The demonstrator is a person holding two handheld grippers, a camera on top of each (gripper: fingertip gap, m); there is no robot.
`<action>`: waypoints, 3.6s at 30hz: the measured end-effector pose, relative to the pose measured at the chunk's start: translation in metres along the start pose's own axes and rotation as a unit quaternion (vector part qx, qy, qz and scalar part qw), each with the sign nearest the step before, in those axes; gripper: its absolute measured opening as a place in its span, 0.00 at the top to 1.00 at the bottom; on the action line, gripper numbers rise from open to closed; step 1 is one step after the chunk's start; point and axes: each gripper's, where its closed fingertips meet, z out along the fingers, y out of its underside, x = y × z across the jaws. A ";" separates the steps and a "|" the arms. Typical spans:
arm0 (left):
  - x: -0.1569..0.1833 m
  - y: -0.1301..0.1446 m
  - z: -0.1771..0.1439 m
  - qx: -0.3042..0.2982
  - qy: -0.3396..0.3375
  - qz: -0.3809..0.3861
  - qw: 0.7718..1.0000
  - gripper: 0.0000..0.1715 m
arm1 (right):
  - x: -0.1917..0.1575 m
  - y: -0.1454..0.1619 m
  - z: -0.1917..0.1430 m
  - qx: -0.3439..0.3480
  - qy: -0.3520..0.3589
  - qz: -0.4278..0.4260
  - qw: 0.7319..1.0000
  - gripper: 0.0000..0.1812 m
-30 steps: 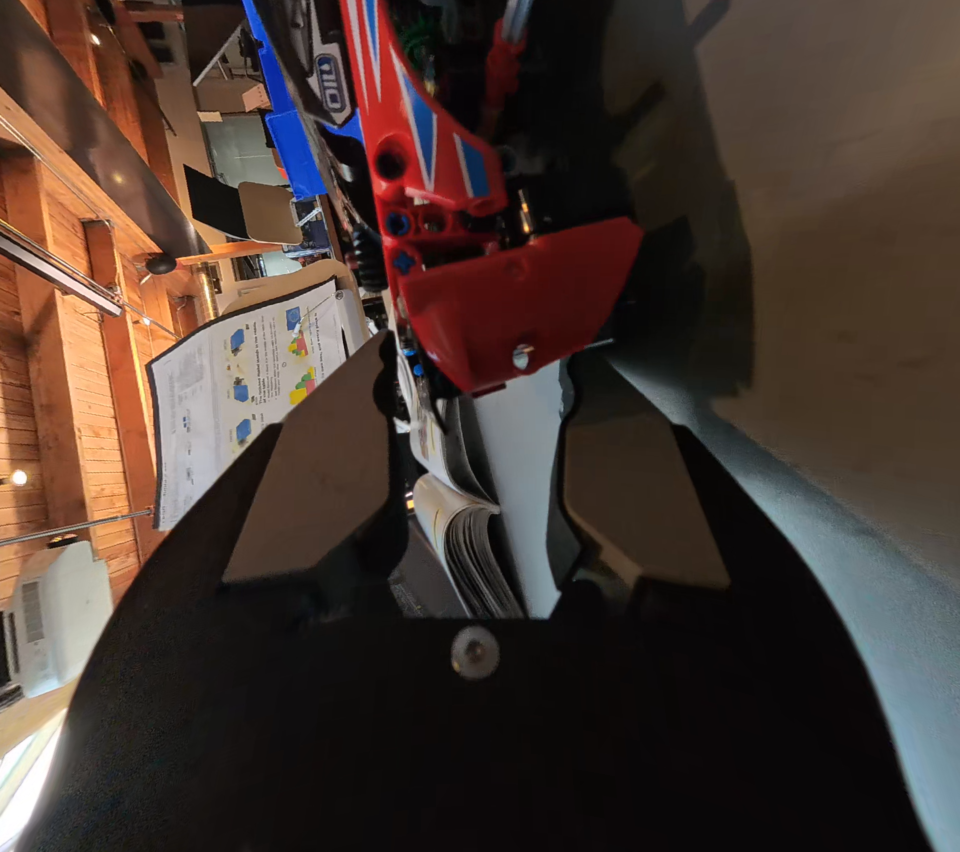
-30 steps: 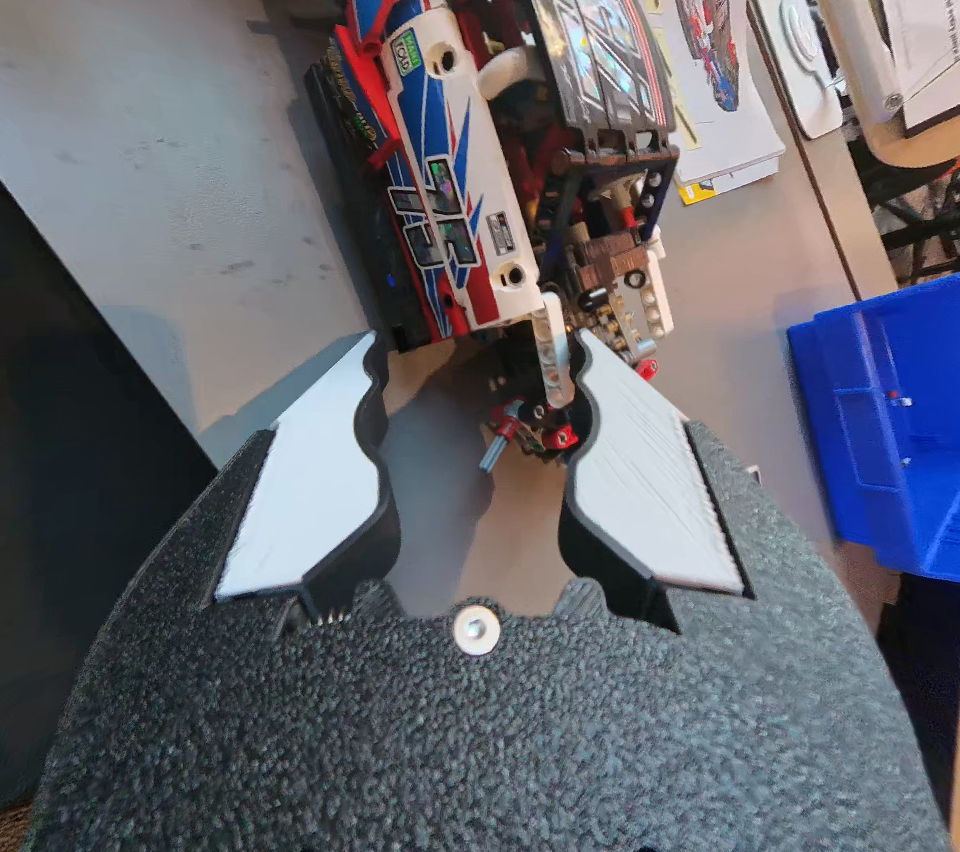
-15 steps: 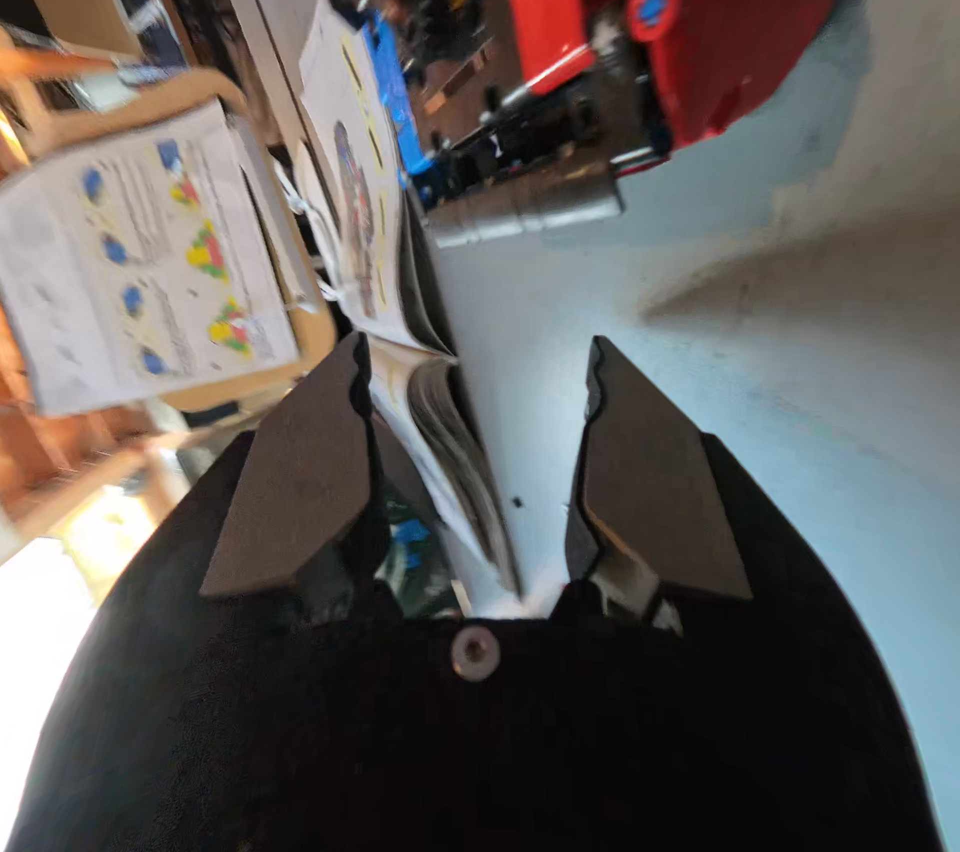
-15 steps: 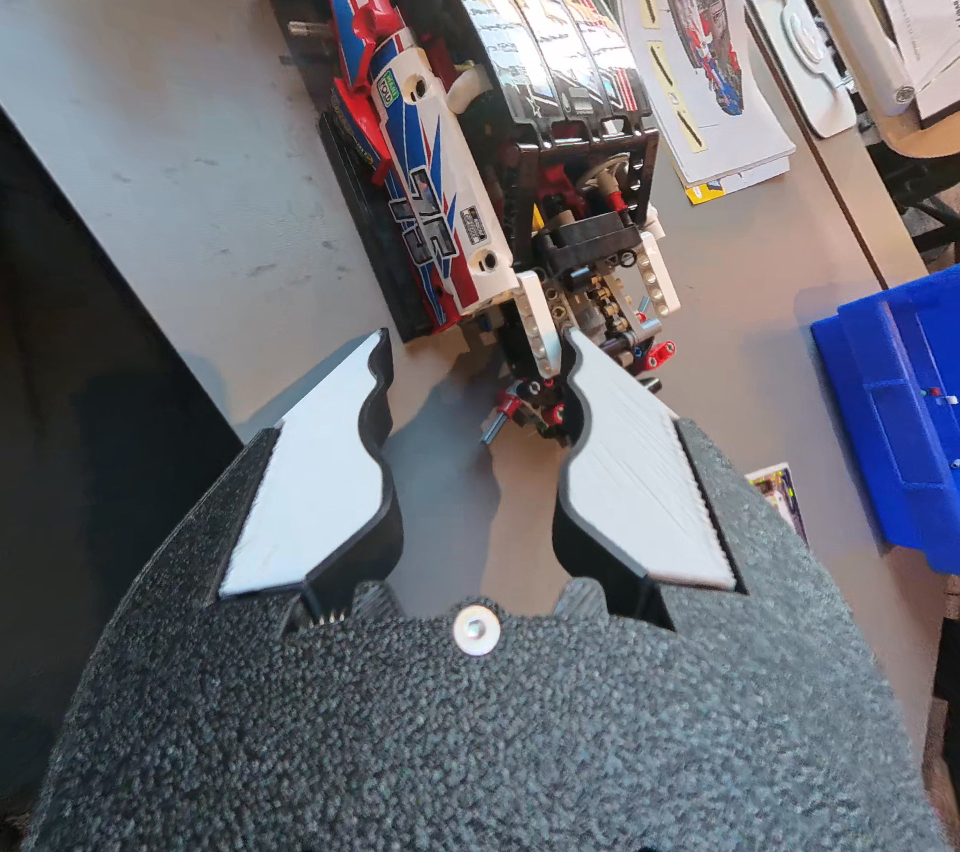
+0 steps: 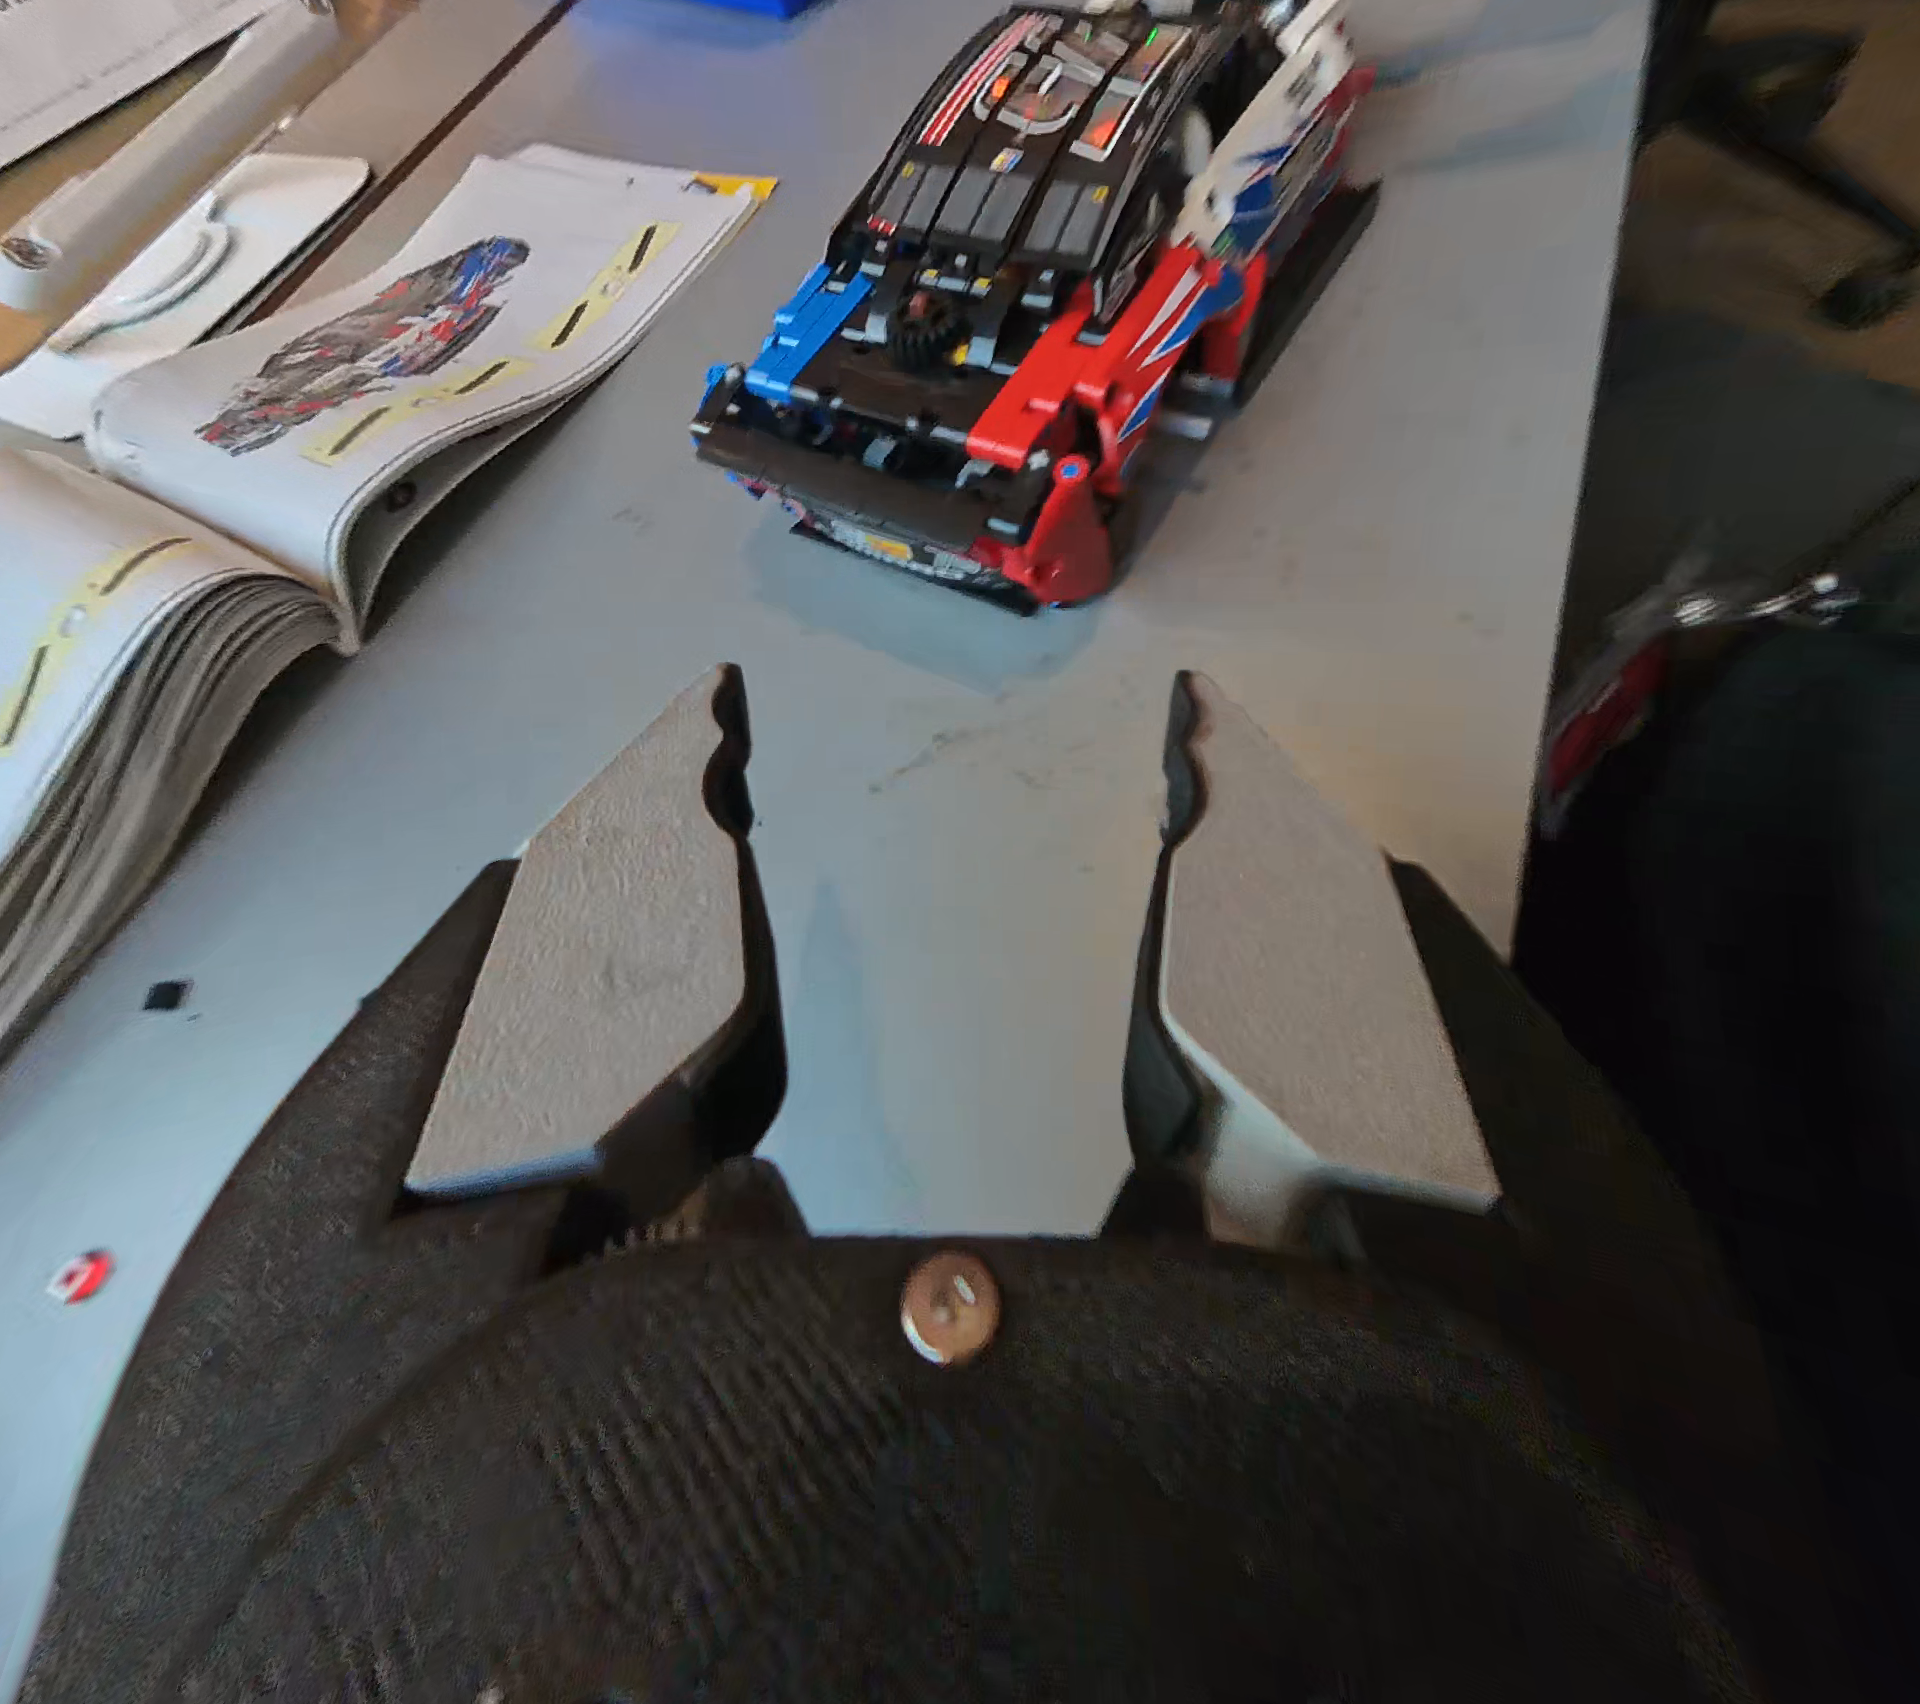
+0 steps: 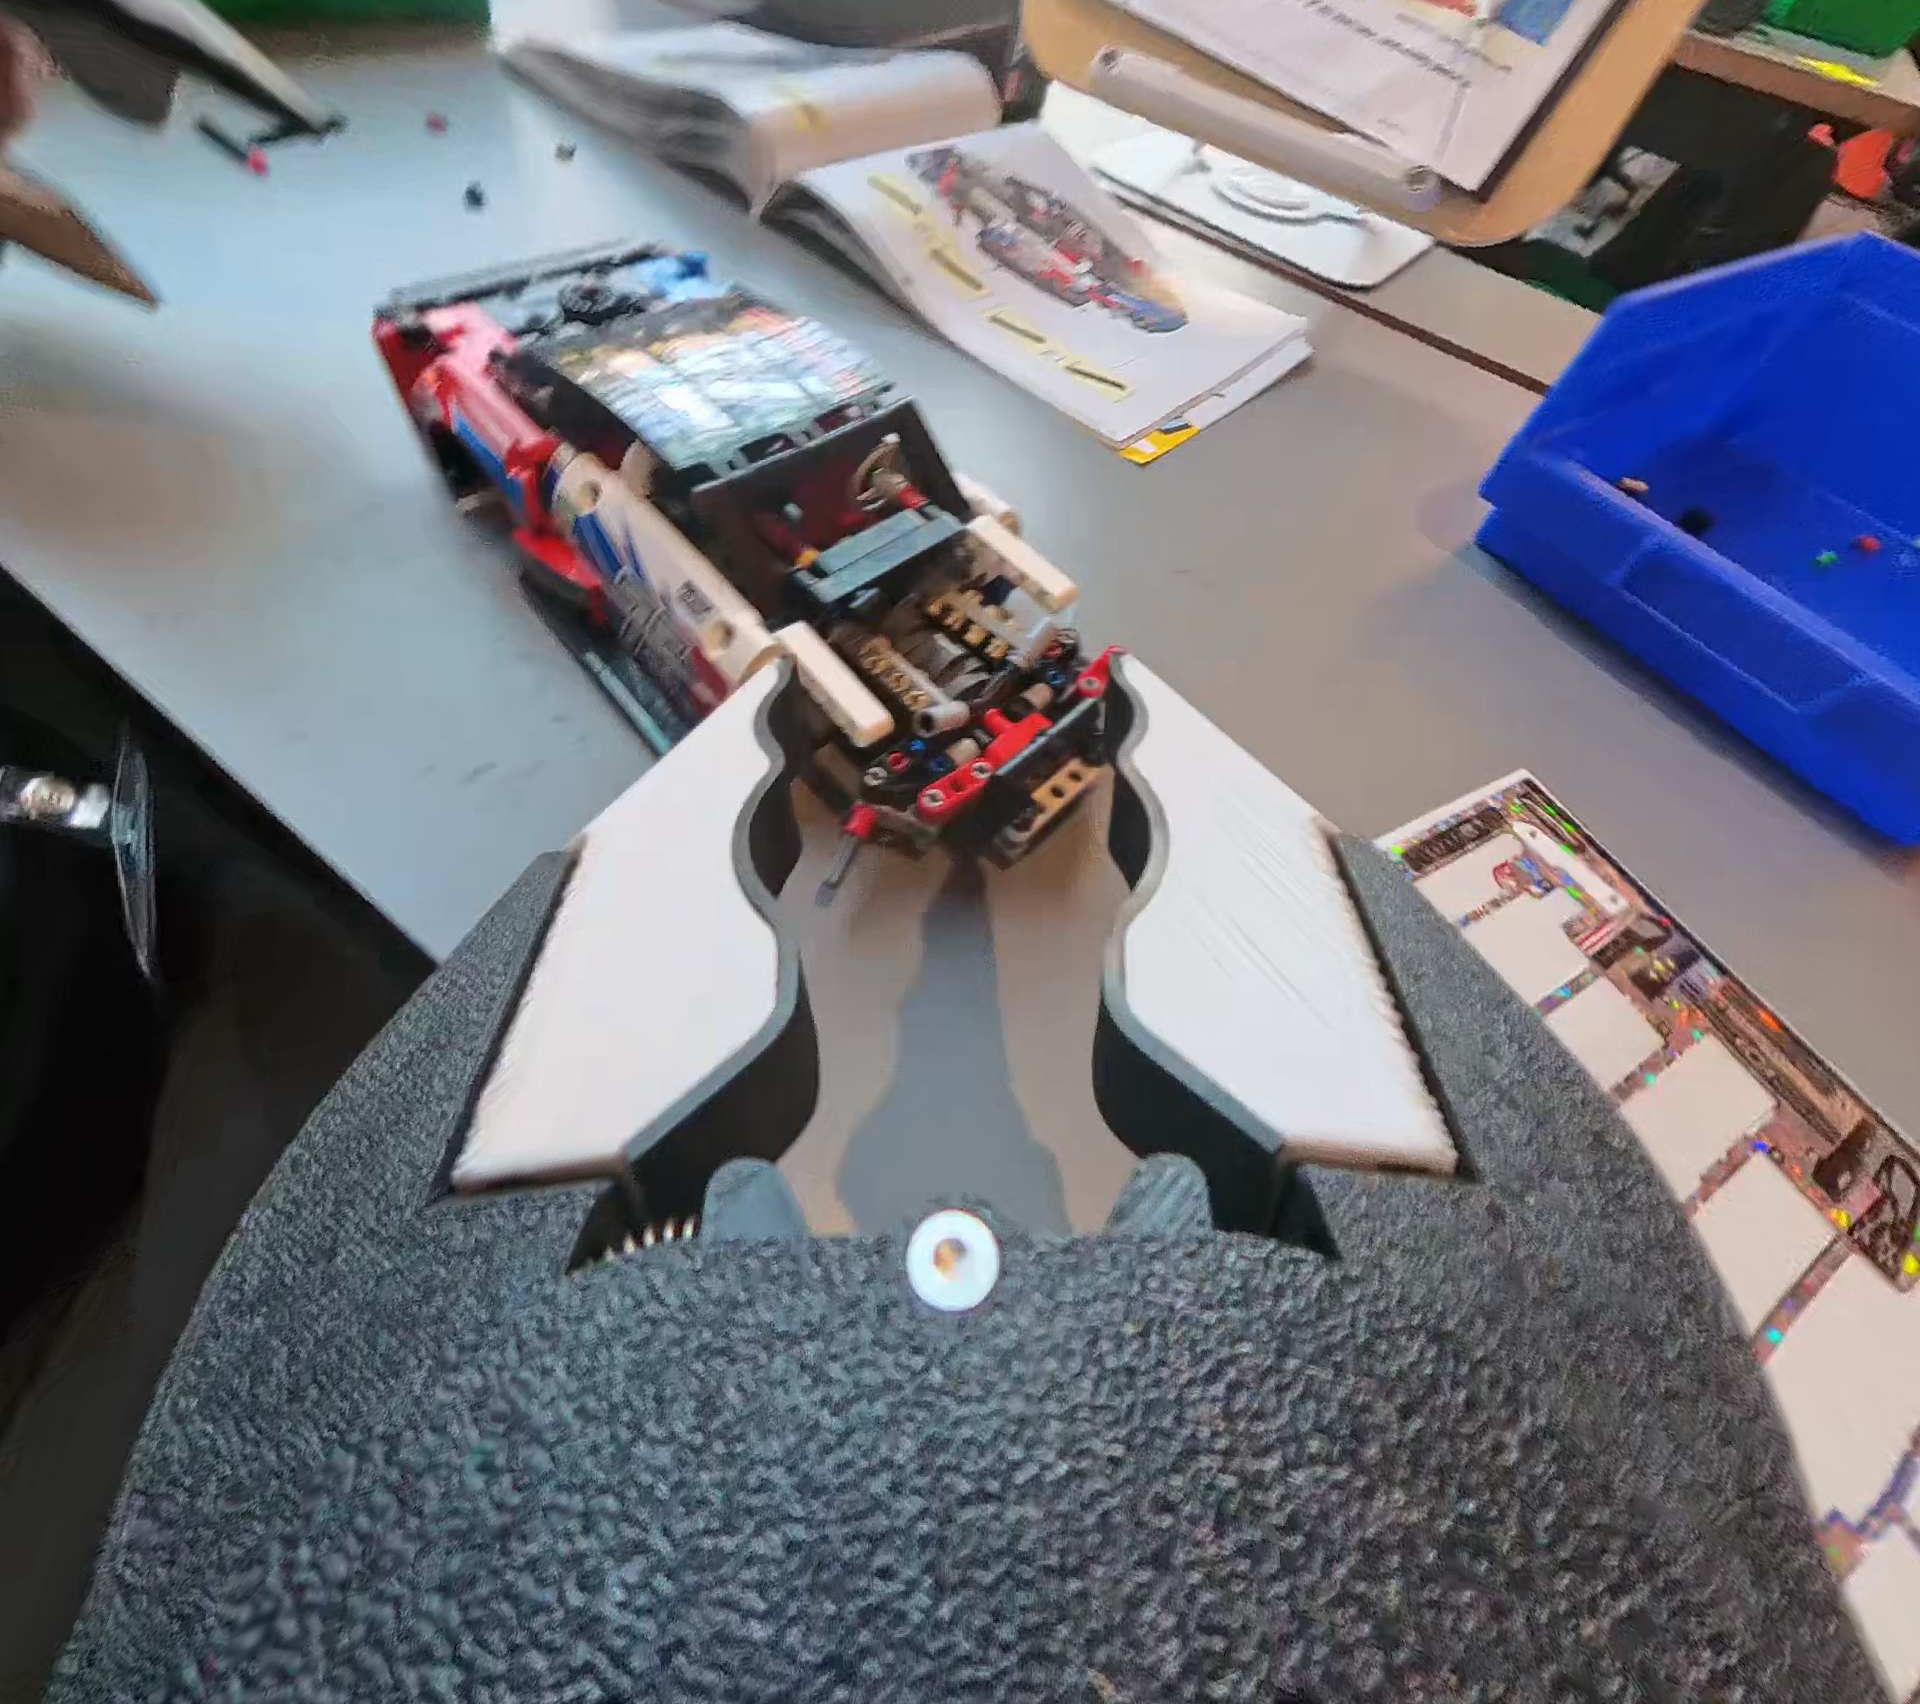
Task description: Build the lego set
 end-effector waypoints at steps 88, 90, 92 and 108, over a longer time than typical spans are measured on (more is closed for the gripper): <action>-0.038 -0.030 -0.051 0.268 -0.050 -0.011 0.962 0.86 | 0.090 -0.018 0.073 0.058 0.173 0.016 0.983 0.56; -0.024 -0.032 -0.050 0.265 -0.058 0.031 0.962 0.88 | 0.089 -0.021 0.070 0.072 0.168 0.022 0.983 0.56; -0.014 -0.036 -0.049 0.269 -0.066 0.037 0.960 0.88 | 0.088 -0.023 0.069 0.080 0.162 0.027 0.983 0.56; -0.061 -0.017 -0.023 0.179 -0.110 -0.086 0.974 0.78 | 0.078 -0.029 0.071 0.111 0.097 0.066 0.987 0.56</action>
